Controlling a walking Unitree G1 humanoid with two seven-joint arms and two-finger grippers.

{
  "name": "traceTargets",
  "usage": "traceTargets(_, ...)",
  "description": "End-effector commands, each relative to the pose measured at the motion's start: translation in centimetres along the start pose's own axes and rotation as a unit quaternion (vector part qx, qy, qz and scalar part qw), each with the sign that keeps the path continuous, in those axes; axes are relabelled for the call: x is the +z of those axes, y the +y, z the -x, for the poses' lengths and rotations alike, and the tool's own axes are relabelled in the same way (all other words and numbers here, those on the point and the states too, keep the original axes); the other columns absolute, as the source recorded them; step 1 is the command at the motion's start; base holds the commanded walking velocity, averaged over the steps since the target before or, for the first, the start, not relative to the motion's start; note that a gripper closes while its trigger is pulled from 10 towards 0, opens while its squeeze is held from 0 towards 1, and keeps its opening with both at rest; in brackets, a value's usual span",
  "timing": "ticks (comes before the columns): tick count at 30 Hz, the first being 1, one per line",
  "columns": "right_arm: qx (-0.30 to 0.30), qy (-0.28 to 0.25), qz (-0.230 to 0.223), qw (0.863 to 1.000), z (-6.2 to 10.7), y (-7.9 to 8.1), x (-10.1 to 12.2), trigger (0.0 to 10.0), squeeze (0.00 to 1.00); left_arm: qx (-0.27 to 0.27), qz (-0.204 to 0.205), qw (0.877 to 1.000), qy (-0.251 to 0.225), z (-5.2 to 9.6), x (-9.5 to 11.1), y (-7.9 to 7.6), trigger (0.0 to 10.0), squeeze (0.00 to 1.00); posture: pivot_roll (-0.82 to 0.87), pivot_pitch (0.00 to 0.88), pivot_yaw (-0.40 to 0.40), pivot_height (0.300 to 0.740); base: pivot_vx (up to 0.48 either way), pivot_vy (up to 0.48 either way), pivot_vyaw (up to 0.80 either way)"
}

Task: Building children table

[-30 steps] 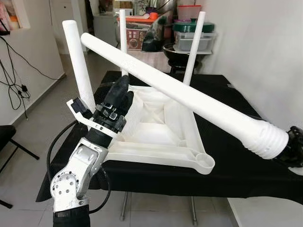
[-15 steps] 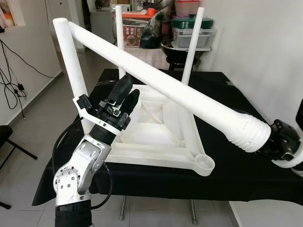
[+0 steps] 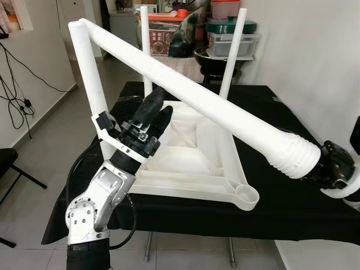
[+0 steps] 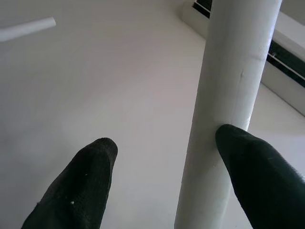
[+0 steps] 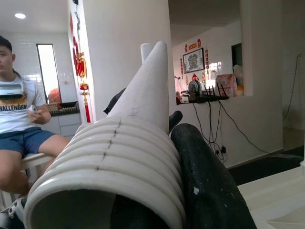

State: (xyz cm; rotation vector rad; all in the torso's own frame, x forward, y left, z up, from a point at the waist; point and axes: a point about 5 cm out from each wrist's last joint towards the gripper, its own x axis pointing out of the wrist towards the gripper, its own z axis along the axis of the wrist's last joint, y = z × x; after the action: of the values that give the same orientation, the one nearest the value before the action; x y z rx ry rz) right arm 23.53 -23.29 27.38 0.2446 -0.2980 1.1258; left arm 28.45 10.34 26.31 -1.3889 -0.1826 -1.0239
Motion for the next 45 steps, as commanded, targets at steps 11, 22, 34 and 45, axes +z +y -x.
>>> traceTargets(11,0.042,0.038,-0.016,0.998,-1.2,1.0,-1.4,10.0,0.0,-0.048,-0.019,0.997,0.049,-2.8,-0.7,-1.1,10.0,0.0,-0.08,0.017,-0.034,0.74,0.0,0.0,0.0)
traceTargets(22,0.004,0.04,-0.012,0.999,-1.6,0.2,-1.9,10.0,0.0,-0.114,-0.012,0.988,0.108,-4.9,-1.9,-2.4,10.0,0.0,-0.09,0.017,-0.029,0.74,0.0,0.0,0.0)
traceTargets(34,-0.001,0.025,-0.017,1.0,-2.1,0.0,-2.2,10.0,0.0,-0.098,-0.028,0.99,0.095,-5.4,-1.6,-1.7,10.0,0.0,-0.09,0.016,-0.029,0.74,0.0,0.0,0.0)
traceTargets(45,0.002,0.013,-0.033,0.999,-2.9,0.6,-3.0,10.0,0.0,-0.103,-0.031,0.994,0.028,-6.8,0.7,-1.7,0.0,0.0,-0.09,0.019,-0.028,0.74,0.0,0.0,0.0)
